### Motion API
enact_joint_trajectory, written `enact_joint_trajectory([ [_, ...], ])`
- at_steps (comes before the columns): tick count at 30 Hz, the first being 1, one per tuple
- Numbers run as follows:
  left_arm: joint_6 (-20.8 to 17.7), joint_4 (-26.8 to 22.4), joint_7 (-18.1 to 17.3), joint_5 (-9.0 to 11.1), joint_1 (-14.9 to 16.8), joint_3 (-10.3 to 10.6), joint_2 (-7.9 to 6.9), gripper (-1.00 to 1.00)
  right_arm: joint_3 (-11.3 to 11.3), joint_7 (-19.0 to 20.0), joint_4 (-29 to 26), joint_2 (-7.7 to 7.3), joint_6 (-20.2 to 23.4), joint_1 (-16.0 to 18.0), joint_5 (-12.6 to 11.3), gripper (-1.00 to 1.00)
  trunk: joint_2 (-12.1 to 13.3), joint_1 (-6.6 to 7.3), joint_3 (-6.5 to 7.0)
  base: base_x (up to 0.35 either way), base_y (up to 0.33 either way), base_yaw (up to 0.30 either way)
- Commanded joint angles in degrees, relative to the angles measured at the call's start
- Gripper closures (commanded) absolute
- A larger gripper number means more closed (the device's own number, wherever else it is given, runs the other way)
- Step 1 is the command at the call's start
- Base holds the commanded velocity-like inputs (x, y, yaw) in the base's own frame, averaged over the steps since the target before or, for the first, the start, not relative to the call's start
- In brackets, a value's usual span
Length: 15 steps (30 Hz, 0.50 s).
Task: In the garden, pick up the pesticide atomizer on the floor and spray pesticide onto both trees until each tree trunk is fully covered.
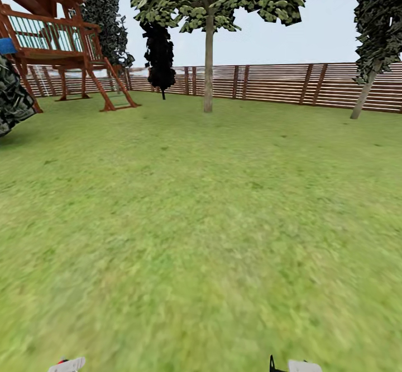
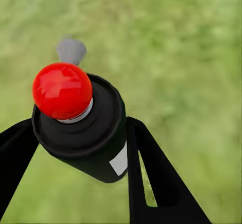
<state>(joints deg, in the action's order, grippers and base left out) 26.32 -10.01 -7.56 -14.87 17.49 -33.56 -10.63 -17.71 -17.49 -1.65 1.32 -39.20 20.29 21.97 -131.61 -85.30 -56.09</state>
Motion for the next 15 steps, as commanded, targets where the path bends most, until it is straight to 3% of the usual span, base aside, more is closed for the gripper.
enact_joint_trajectory([
  [1, 0.0, 0.0, 0.0, 0.0, 0.0, 0.0, 0.00, 1.00, 0.0, 0.0, 0.0, 0.00, 0.0, 0.0, 0.0, -1.00, 0.0, 0.00, 0.00, 0.338, 0.000, 0.000],
  [15, 0.0, 0.0, 0.0, 0.0, 0.0, 0.0, 0.00, 1.00, 0.0, 0.0, 0.0, 0.00, 0.0, 0.0, 0.0, -1.00, 0.0, 0.00, 0.00, 0.338, 0.000, 0.000],
])
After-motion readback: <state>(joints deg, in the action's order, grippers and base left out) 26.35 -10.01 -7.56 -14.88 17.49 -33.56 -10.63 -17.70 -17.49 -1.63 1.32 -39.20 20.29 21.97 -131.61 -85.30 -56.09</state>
